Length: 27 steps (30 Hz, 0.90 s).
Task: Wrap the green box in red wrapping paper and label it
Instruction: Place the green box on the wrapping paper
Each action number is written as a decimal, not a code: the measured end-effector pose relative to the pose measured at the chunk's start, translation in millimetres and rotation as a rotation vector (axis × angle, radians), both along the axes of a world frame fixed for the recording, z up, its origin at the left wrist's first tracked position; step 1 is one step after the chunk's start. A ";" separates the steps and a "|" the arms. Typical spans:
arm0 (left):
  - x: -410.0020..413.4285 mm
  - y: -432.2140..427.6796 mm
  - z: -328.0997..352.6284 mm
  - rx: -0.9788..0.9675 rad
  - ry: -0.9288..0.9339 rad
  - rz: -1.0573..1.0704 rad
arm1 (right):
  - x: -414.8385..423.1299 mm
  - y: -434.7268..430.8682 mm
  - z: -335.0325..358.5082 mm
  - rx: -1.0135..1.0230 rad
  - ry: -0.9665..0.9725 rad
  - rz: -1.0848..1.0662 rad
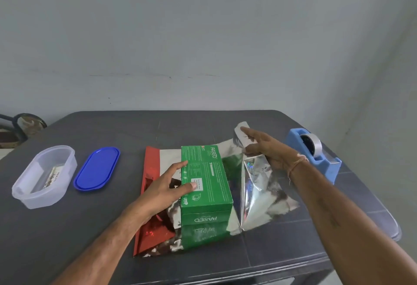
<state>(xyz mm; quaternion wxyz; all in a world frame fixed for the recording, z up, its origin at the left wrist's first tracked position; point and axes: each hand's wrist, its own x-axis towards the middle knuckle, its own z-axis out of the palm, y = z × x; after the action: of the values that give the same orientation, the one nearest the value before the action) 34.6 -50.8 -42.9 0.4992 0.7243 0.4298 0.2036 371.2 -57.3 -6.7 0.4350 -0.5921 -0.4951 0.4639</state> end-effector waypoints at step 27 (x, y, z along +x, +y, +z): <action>32.1 25.1 15.9 0.255 0.071 0.299 | -111.3 -20.2 22.0 -0.053 -0.102 0.213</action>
<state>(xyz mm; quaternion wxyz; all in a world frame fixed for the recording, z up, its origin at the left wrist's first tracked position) 66.7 -25.7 -27.0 0.3521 0.7166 0.5206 0.3025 259.9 -77.5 15.2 0.3417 -0.5702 -0.5643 0.4896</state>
